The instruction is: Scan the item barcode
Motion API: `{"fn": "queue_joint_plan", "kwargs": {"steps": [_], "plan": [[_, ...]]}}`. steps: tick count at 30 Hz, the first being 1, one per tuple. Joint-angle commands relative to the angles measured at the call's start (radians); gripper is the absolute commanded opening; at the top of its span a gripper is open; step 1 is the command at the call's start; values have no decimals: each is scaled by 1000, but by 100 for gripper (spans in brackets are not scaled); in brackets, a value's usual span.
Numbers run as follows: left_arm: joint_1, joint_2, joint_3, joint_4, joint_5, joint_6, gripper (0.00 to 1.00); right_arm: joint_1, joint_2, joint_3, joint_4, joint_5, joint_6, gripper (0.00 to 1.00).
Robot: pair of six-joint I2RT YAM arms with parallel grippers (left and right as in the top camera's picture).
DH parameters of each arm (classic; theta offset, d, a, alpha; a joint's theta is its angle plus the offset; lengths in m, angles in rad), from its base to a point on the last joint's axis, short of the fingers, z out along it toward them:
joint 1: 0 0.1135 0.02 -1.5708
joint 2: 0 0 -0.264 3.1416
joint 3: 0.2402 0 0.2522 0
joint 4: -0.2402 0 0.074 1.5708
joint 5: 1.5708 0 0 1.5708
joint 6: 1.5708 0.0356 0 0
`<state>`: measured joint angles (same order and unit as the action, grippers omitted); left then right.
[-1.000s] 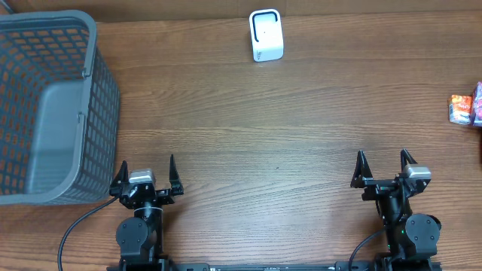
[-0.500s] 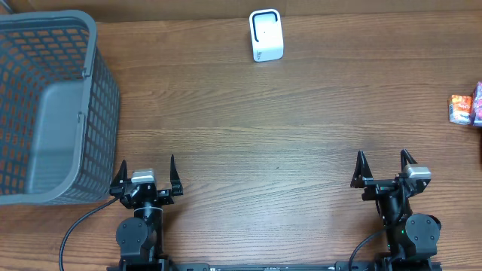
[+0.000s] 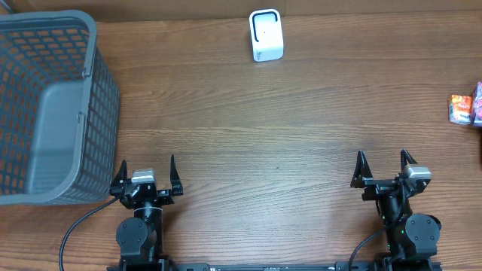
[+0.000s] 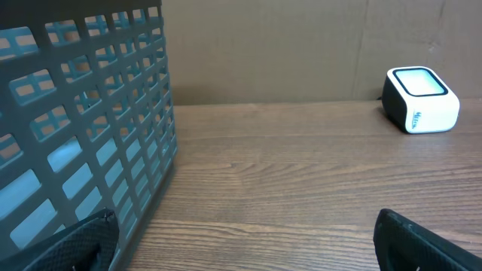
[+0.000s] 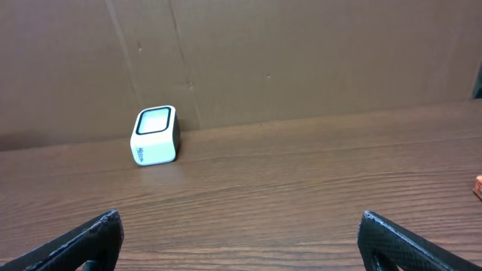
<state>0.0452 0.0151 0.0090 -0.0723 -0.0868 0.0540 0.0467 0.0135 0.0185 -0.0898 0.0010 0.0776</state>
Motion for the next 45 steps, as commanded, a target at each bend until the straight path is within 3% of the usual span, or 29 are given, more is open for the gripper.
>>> {"fn": "queue_joint_plan", "kwargs": {"steps": [1,30,37,45], "plan": [[-6,-11,-3,1,8,14,100,5,-11,-11,7,5,-7,100],[-6,-11,-3,1,9,14,100,5,-11,-11,7,21,-9,100],[-6,-11,-3,1,9,14,100,6,-11,-11,6,13,-114,100],[-6,-11,-3,1,9,14,100,5,-11,-11,7,5,-124,100]]}}
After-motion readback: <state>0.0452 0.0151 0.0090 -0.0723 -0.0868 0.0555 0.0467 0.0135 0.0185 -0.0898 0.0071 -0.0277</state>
